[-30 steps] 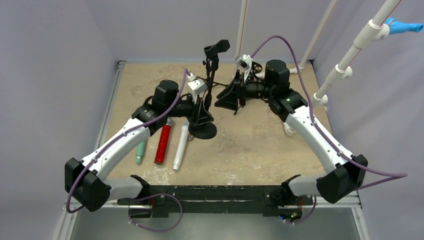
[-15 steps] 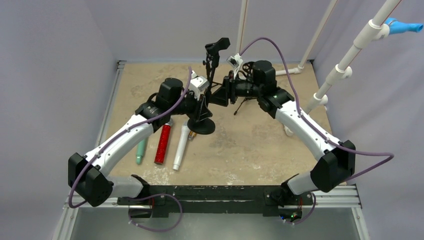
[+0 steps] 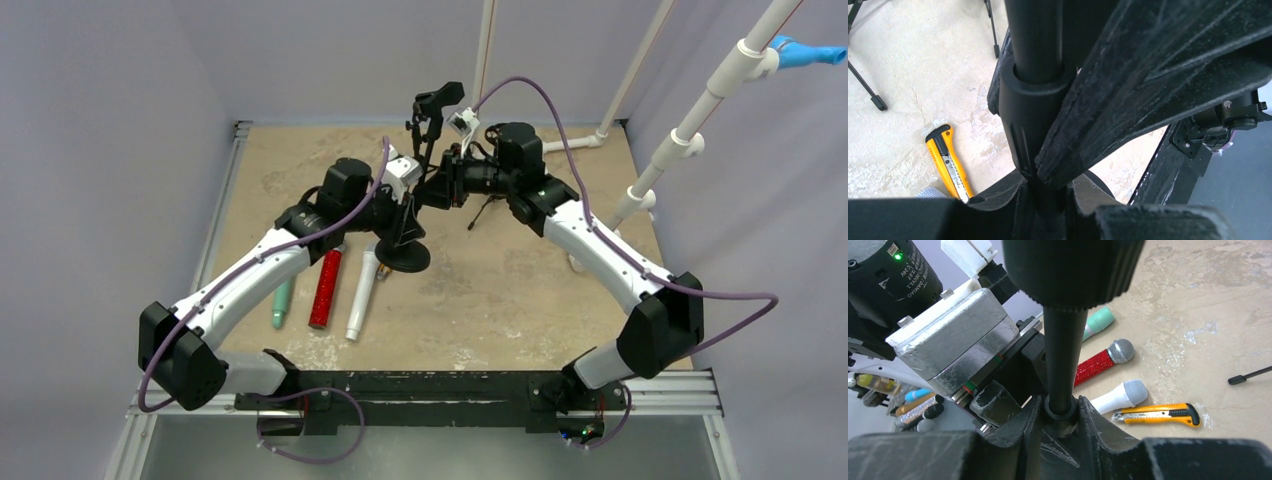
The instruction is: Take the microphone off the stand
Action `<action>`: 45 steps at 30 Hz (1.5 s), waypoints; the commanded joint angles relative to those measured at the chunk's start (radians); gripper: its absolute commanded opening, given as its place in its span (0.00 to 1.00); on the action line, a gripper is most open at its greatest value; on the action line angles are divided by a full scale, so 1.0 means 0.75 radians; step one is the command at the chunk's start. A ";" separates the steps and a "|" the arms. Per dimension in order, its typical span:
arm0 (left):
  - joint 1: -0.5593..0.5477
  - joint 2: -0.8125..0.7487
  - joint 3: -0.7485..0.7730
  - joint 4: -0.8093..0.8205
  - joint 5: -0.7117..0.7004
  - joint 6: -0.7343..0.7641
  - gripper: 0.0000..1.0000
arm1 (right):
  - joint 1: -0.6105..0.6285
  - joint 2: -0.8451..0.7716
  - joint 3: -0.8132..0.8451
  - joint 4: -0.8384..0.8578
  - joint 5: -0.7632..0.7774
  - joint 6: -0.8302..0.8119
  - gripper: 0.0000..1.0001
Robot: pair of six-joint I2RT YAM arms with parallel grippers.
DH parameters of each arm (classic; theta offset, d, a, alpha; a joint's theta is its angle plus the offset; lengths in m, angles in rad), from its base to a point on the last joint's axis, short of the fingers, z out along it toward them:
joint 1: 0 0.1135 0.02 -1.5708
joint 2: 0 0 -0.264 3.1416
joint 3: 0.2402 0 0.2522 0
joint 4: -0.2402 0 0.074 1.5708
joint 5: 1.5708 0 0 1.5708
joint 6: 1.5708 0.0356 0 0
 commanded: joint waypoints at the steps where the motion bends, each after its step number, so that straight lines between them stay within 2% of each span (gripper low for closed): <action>1: -0.007 -0.030 0.050 0.140 0.046 0.015 0.00 | 0.012 -0.011 -0.020 0.121 -0.038 0.016 0.17; 4: -0.008 -0.053 0.016 0.176 0.122 0.024 0.00 | 0.012 -0.026 -0.041 0.137 -0.086 -0.040 0.02; 5: -0.005 -0.066 0.002 0.189 0.164 0.037 0.00 | 0.011 -0.036 -0.046 0.135 -0.111 -0.073 0.00; 7: 0.005 -0.101 -0.039 0.231 0.293 0.061 0.00 | -0.006 -0.059 -0.061 0.141 -0.181 -0.129 0.00; 10: 0.051 -0.141 -0.104 0.354 0.608 0.016 0.00 | -0.053 -0.091 -0.078 0.167 -0.299 -0.179 0.00; 15: 0.080 -0.167 -0.206 0.694 1.006 -0.175 0.00 | -0.136 -0.117 -0.125 0.414 -0.596 -0.040 0.00; 16: 0.081 -0.166 -0.213 0.731 1.054 -0.210 0.00 | -0.141 -0.115 -0.121 0.422 -0.626 -0.031 0.01; 20: 0.072 -0.171 -0.236 0.846 1.169 -0.323 0.00 | -0.146 -0.120 -0.084 0.258 -0.627 -0.141 0.23; 22: 0.065 -0.183 -0.242 0.842 1.183 -0.323 0.00 | -0.146 -0.121 -0.064 0.174 -0.595 -0.212 0.32; 25: 0.067 -0.190 -0.242 0.816 1.183 -0.311 0.00 | -0.156 -0.122 -0.056 0.130 -0.538 -0.224 0.38; 29: 0.065 -0.196 -0.227 0.738 1.132 -0.256 0.00 | -0.179 -0.138 -0.047 0.042 -0.490 -0.278 0.41; 35: 0.066 -0.178 -0.110 0.377 0.823 -0.066 0.00 | -0.180 -0.217 -0.045 -0.035 -0.498 -0.290 0.43; 41: 0.062 -0.153 -0.064 0.289 0.542 -0.036 0.00 | -0.174 -0.248 0.010 -0.048 -0.481 -0.212 0.44; 45: 0.056 -0.130 -0.027 0.232 0.429 -0.020 0.00 | -0.168 -0.222 0.057 -0.052 -0.367 -0.178 0.45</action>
